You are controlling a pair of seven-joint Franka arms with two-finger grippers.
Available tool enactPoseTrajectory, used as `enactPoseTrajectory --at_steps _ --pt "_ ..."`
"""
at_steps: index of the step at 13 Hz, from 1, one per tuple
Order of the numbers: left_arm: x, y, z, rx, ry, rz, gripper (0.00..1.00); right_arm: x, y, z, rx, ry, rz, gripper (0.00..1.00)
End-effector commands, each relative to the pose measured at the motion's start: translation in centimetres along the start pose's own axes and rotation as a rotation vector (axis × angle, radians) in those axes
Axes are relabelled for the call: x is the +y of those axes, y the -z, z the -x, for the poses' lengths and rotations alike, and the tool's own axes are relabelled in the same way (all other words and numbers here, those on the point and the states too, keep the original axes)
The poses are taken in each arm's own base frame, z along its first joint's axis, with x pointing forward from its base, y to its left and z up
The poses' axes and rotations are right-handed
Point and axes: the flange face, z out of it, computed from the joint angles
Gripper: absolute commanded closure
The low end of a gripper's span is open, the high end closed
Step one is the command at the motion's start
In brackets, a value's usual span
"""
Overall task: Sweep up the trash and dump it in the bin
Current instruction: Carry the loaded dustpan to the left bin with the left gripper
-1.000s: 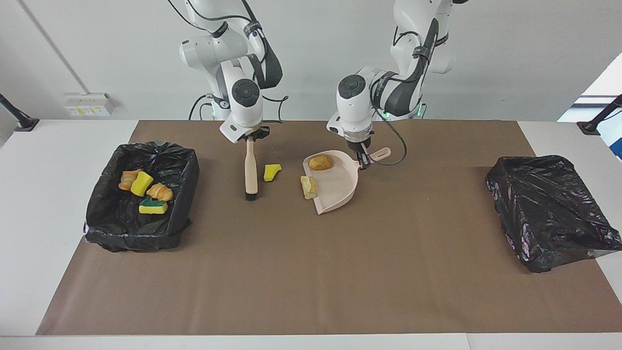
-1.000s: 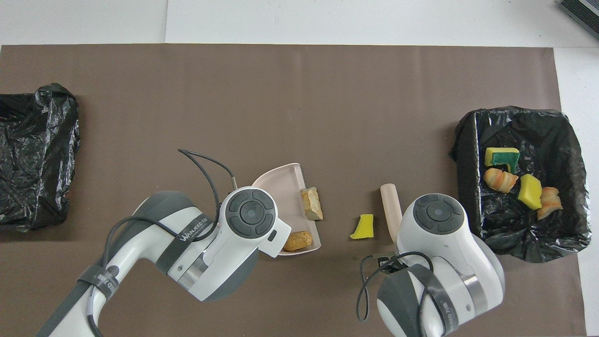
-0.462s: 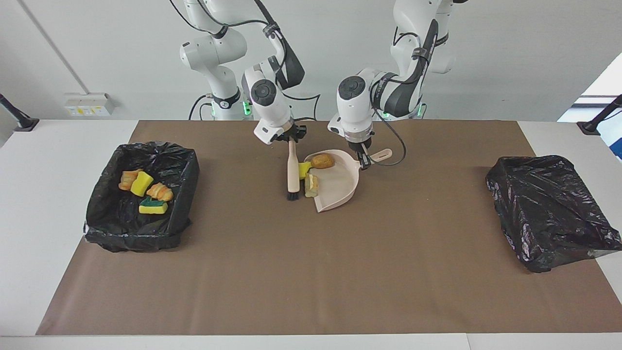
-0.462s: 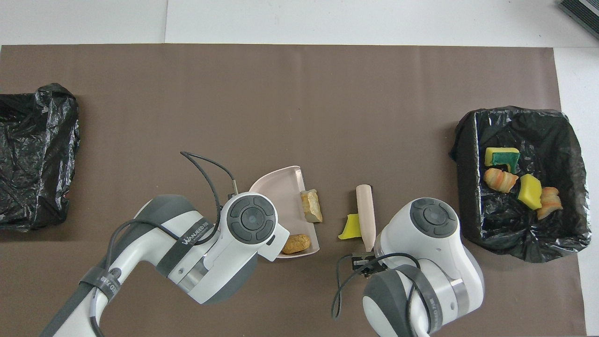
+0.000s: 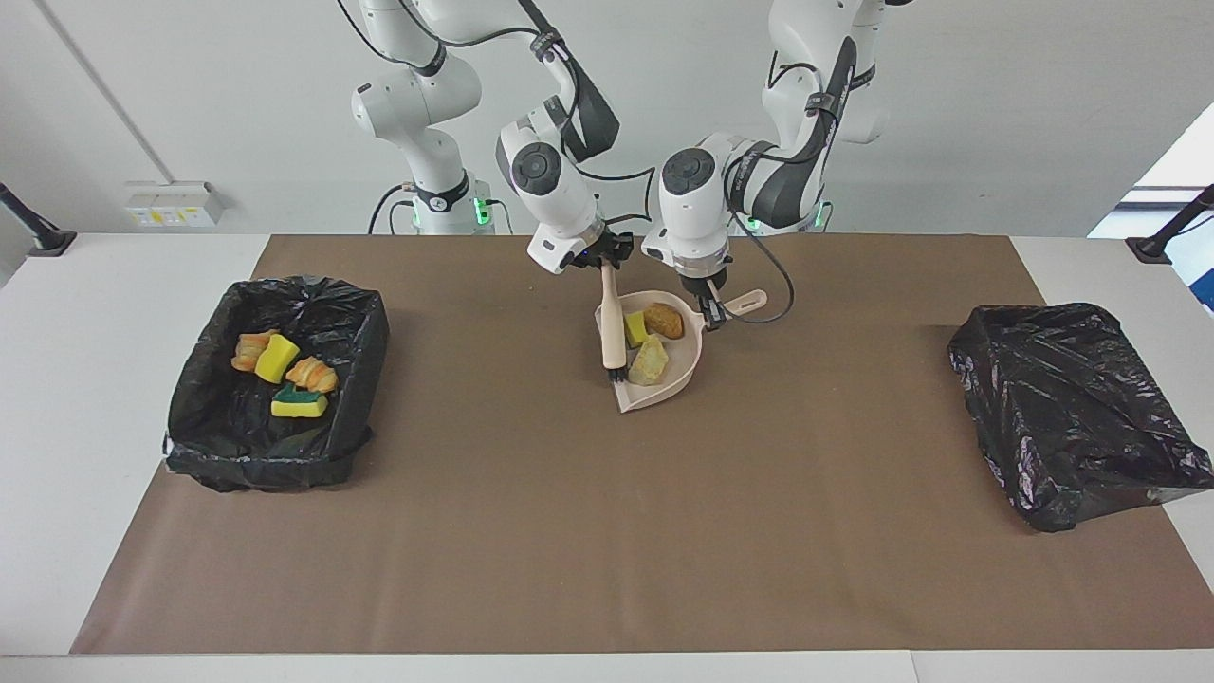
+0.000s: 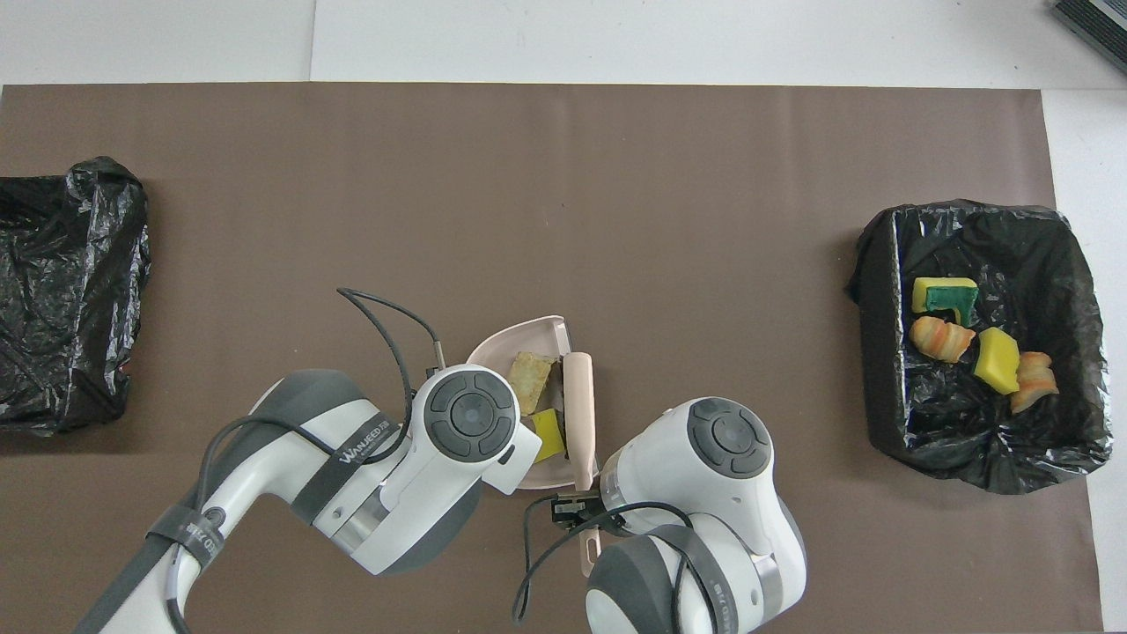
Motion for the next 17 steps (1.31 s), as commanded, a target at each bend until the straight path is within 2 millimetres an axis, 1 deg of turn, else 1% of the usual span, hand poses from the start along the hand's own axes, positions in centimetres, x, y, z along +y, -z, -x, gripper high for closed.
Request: enactPoseTrajectory --at_steps 1,3,5,6,7,9,10,11,13,14,15,16,17 --pt "-0.5 -0.6 1.7 0.003 -0.066 -0.019 1.00 0.4 1.8 0.5 -0.009 0.059 0.042 1.00" --pt "-2.4 -0.3 2.8 0.032 -0.077 -0.038 1.00 1.0 2.4 0.9 0.003 0.104 0.152 1.00" --pt "-3.7 0.5 4.2 0.043 -0.091 -0.047 1.00 1.8 2.8 1.3 0.003 0.118 0.244 1.00" --pt "-4.7 1.3 5.4 0.051 -0.087 -0.054 1.00 1.9 2.9 1.3 0.010 0.093 0.276 1.00" --pt "-5.6 2.3 6.9 0.065 -0.086 -0.063 1.00 1.7 2.9 1.6 0.018 0.018 0.292 1.00" --pt "-7.6 4.0 11.2 0.092 -0.083 -0.077 1.00 0.4 3.0 2.7 0.046 -0.085 0.292 1.00" --pt "-8.7 5.1 14.3 0.117 -0.083 -0.075 1.00 -0.3 2.6 3.2 0.046 -0.128 0.278 1.00" --pt "-9.9 5.7 17.8 0.132 -0.086 -0.048 1.00 -0.9 2.3 3.7 0.040 -0.169 0.257 1.00" --pt "-12.9 7.1 25.3 0.134 -0.117 -0.011 1.00 -2.7 1.7 6.4 0.005 -0.158 0.211 1.00" --pt "-14.3 7.2 29.3 0.134 -0.120 0.000 1.00 -2.9 1.2 7.2 -0.006 -0.155 0.208 1.00" --pt "-15.2 6.9 33.1 0.136 -0.131 -0.001 1.00 -2.9 0.7 7.5 -0.016 -0.147 0.208 1.00" --pt "-16.0 6.8 36.9 0.148 -0.130 -0.009 1.00 -3.2 -0.7 8.3 -0.029 -0.122 0.226 1.00" --pt "-17.0 6.4 40.5 0.160 -0.118 -0.016 1.00 -3.0 -1.7 8.6 -0.028 -0.112 0.233 1.00"
